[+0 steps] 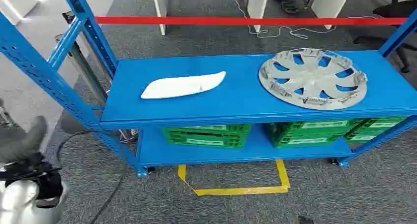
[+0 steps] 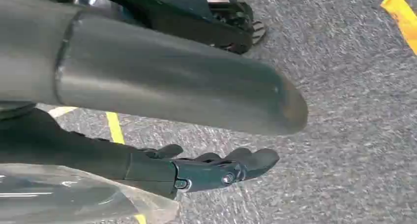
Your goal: Take the parts from the cabinet and place them on the table.
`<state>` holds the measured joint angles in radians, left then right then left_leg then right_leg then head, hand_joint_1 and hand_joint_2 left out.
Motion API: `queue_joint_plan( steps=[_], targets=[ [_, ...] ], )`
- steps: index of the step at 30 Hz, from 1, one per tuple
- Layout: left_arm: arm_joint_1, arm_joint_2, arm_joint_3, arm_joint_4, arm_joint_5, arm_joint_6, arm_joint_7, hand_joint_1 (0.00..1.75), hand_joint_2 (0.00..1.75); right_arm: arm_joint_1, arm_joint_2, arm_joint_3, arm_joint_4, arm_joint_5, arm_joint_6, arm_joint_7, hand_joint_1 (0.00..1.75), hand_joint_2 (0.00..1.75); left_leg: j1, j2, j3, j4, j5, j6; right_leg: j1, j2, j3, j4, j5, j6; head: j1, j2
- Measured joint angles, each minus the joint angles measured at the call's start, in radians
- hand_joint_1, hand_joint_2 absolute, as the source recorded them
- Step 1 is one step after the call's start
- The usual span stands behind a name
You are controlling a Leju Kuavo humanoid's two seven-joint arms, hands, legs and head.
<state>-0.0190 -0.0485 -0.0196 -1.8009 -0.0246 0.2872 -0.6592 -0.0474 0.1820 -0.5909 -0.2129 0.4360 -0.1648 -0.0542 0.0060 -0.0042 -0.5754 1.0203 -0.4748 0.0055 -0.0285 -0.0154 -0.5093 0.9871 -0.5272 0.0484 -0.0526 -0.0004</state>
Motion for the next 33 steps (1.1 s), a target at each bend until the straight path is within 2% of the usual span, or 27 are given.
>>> queue_joint_plan(
  steps=[10,14,18,26,27,30,33],
  targets=[
    [-0.091,0.09,-0.225,0.03,-0.227,-0.024,0.053,0.0,1.75,-0.005,0.004,-0.007,0.004,0.03,0.026,0.035,0.0,0.0,0.0,0.0,0.0,0.0,0.0,0.0,0.0,0.0,0.0,0.0,0.0,0.0,0.0,0.0],
    [-0.112,0.112,-0.266,0.054,-0.305,-0.012,0.082,0.0,1.75,-0.005,0.005,-0.008,0.004,0.035,0.03,0.039,0.0,0.0,0.0,0.0,0.0,0.0,0.0,0.0,0.0,0.0,0.0,0.0,0.0,0.0,0.0,0.0],
    [-0.143,0.142,-0.305,0.09,-0.435,0.047,0.134,0.0,1.75,-0.006,0.006,-0.012,0.005,0.044,0.031,0.039,0.0,0.0,0.0,0.0,0.0,0.0,0.0,0.0,0.0,0.0,0.0,0.0,0.0,0.0,0.0,0.0],
    [-0.161,0.179,-0.345,0.124,-0.463,0.059,0.159,0.0,1.75,-0.007,0.008,-0.014,0.007,0.06,0.033,0.041,0.0,0.0,0.0,0.0,0.0,0.0,0.0,0.0,0.0,0.001,0.0,0.0,0.0,0.0,0.0,0.0],
    [-0.162,0.182,-0.349,0.127,-0.466,0.061,0.164,0.0,0.0,-0.007,0.008,-0.014,0.007,0.061,0.033,0.044,0.0,0.0,0.0,0.0,0.0,0.0,0.0,0.0,0.0,0.001,0.0,0.0,0.0,0.0,0.0,0.0],
    [-0.166,0.189,-0.358,0.135,-0.464,0.063,0.172,0.0,0.0,-0.007,0.008,-0.015,0.008,0.061,0.033,0.045,0.0,0.0,0.0,0.0,0.0,0.0,0.0,0.0,0.0,0.001,0.0,0.0,0.0,0.0,0.0,0.0],
    [-0.168,0.184,-0.37,0.138,-0.389,0.024,0.159,0.0,0.0,-0.007,0.008,-0.017,0.008,0.055,0.032,0.053,0.0,0.0,0.0,0.0,0.0,0.0,0.0,0.0,0.0,0.001,0.0,0.0,0.0,0.0,0.0,0.0]
  ],
)
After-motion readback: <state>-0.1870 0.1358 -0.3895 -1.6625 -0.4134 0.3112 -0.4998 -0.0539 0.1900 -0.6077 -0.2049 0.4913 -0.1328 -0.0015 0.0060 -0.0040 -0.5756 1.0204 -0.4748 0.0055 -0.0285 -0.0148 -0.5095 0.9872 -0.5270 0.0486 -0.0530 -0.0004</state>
